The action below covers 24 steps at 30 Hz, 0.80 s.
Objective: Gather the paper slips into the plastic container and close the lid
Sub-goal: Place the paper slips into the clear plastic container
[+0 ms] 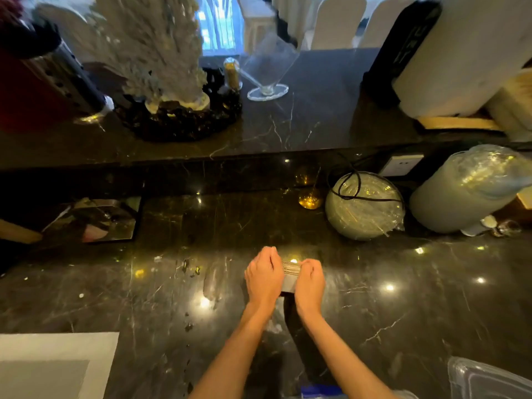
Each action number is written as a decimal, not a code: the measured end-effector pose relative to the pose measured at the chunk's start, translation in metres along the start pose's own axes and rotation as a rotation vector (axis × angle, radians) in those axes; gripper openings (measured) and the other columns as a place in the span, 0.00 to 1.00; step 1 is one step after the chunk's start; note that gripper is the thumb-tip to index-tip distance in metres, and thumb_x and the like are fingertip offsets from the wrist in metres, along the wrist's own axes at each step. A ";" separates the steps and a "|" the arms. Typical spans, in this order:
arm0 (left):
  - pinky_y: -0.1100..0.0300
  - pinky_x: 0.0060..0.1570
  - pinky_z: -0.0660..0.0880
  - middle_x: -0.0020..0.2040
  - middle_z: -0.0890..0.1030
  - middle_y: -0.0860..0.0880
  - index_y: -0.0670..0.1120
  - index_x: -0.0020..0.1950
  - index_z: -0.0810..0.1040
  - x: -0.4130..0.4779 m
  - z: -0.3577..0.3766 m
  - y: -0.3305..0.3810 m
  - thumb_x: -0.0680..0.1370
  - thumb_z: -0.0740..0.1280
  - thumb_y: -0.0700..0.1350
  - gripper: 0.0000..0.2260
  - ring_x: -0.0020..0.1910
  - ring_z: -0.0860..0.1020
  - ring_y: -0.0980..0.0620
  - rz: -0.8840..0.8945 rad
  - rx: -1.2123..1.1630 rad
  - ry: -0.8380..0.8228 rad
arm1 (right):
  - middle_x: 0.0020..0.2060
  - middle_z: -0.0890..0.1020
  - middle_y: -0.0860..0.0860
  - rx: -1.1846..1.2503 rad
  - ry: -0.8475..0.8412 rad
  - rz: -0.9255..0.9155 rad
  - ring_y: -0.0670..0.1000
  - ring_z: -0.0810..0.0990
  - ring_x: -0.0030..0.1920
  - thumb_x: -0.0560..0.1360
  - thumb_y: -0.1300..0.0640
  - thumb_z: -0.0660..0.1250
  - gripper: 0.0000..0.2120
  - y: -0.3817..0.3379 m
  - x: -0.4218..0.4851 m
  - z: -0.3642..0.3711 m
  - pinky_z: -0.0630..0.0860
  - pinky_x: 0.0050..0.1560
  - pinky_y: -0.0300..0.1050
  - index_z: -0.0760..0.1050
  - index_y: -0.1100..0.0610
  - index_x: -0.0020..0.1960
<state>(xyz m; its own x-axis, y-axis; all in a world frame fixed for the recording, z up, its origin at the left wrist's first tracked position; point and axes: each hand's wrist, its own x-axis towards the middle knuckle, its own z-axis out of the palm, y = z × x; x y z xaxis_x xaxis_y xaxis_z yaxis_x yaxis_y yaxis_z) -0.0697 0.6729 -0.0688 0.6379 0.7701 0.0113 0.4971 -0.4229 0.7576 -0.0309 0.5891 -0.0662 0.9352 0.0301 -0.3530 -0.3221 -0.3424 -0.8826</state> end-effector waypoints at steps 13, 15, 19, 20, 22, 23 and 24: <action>0.52 0.39 0.69 0.41 0.85 0.43 0.44 0.40 0.82 -0.169 -0.103 0.033 0.74 0.53 0.54 0.21 0.42 0.83 0.39 0.380 0.593 -0.487 | 0.59 0.81 0.59 -0.322 -0.903 -0.002 0.49 0.81 0.59 0.77 0.58 0.69 0.14 0.002 -0.203 -0.168 0.77 0.60 0.46 0.76 0.55 0.62; 0.50 0.45 0.74 0.46 0.85 0.41 0.43 0.45 0.83 -0.190 -0.101 0.030 0.76 0.53 0.56 0.23 0.46 0.83 0.38 0.350 0.619 -0.548 | 0.57 0.84 0.51 -0.263 -0.894 0.061 0.40 0.83 0.53 0.77 0.57 0.68 0.10 0.016 -0.224 -0.178 0.78 0.57 0.39 0.76 0.46 0.56; 0.51 0.47 0.75 0.44 0.85 0.46 0.46 0.42 0.80 -0.210 -0.108 0.040 0.80 0.51 0.63 0.26 0.46 0.82 0.44 0.077 0.280 -0.588 | 0.54 0.85 0.44 -0.253 -0.790 0.221 0.43 0.83 0.55 0.75 0.50 0.70 0.13 0.038 -0.240 -0.206 0.78 0.63 0.48 0.76 0.44 0.59; 0.51 0.47 0.76 0.42 0.85 0.47 0.47 0.41 0.79 -0.214 -0.111 0.040 0.80 0.53 0.63 0.25 0.44 0.82 0.46 -0.017 0.113 -0.550 | 0.55 0.85 0.45 -0.253 -0.753 0.242 0.44 0.83 0.56 0.75 0.50 0.70 0.16 0.043 -0.240 -0.213 0.78 0.63 0.50 0.75 0.45 0.62; 0.53 0.46 0.77 0.42 0.84 0.50 0.49 0.43 0.79 -0.227 -0.116 0.034 0.80 0.57 0.63 0.20 0.42 0.82 0.53 -0.153 -0.124 -0.526 | 0.55 0.85 0.47 -0.191 -0.683 0.283 0.46 0.84 0.56 0.76 0.52 0.70 0.19 0.054 -0.239 -0.228 0.79 0.62 0.51 0.74 0.50 0.66; 0.57 0.45 0.77 0.44 0.83 0.52 0.51 0.46 0.79 -0.237 -0.117 0.030 0.80 0.59 0.62 0.17 0.43 0.81 0.56 -0.199 -0.202 -0.581 | 0.55 0.86 0.48 -0.138 -0.655 0.297 0.47 0.84 0.56 0.77 0.53 0.70 0.18 0.059 -0.239 -0.234 0.79 0.62 0.51 0.75 0.52 0.66; 0.58 0.45 0.79 0.47 0.83 0.54 0.53 0.50 0.78 -0.248 -0.117 0.027 0.79 0.62 0.61 0.13 0.45 0.81 0.58 -0.248 -0.284 -0.668 | 0.55 0.86 0.49 -0.084 -0.636 0.307 0.48 0.85 0.56 0.77 0.55 0.69 0.17 0.063 -0.239 -0.240 0.80 0.60 0.50 0.76 0.53 0.66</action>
<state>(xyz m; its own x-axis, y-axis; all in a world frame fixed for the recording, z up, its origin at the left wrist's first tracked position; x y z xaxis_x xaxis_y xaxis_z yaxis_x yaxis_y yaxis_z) -0.2830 0.5265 0.0257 0.7922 0.3364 -0.5091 0.5594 -0.0672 0.8262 -0.2395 0.3353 0.0368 0.5281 0.4542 -0.7175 -0.5213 -0.4936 -0.6961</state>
